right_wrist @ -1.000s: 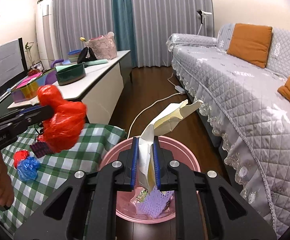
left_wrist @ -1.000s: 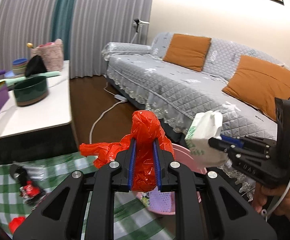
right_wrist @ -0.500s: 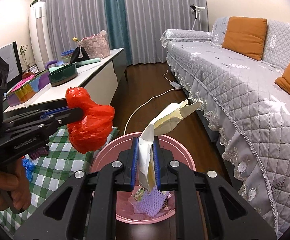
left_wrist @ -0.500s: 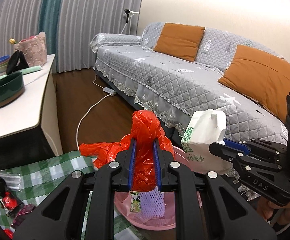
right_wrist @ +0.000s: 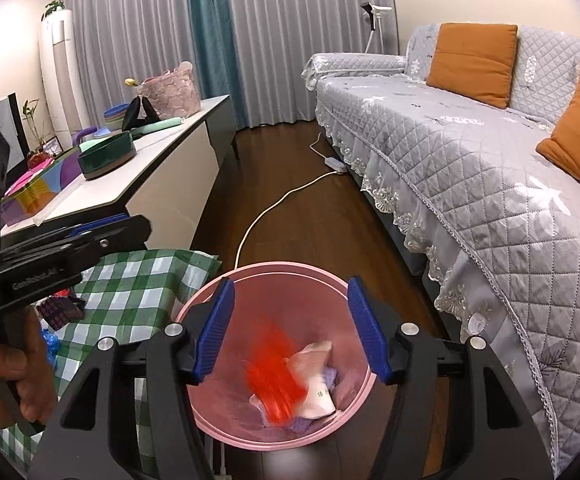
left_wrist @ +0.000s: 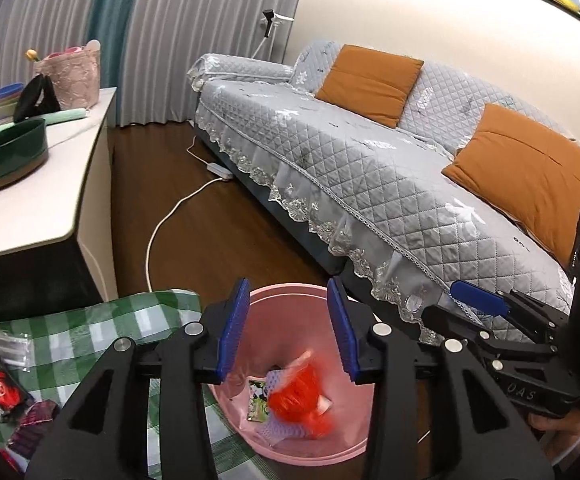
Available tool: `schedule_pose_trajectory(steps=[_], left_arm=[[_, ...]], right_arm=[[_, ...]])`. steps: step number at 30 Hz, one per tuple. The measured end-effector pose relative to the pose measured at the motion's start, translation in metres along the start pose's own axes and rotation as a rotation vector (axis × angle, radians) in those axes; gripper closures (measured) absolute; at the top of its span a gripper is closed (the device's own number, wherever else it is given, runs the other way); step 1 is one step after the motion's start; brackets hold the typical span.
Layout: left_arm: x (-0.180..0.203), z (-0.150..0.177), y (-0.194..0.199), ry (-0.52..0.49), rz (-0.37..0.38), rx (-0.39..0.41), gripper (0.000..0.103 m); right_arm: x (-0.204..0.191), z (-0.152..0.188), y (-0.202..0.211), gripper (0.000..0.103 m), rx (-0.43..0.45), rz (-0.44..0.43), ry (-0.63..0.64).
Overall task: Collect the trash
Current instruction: 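Open both tools to drop the red bag and white box into the bin, then move both open tools back over the large red bag and patterned pouch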
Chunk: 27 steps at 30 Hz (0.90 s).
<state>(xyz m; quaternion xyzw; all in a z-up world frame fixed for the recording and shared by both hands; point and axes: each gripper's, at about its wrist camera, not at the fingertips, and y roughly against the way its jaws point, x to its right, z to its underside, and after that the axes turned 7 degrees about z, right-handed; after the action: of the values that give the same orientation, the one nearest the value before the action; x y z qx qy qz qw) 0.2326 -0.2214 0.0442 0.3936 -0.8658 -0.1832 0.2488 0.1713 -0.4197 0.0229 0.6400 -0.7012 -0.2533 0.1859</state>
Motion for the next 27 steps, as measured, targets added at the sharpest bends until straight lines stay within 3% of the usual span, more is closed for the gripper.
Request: schedule_pose_trajectory(steps=[12,27], left_arm=[[-0.006,0.003,0.046,-0.012,-0.041,0.037,0.073],[-0.018,0.019,0.118,-0.030,-0.102,0.071,0.075]], right_arm=[[-0.014,-0.004,0.015,0.044,0.037,-0.019,0.010],[-0.050,-0.005,0.046,0.044,0.080,-0.090,0.037]])
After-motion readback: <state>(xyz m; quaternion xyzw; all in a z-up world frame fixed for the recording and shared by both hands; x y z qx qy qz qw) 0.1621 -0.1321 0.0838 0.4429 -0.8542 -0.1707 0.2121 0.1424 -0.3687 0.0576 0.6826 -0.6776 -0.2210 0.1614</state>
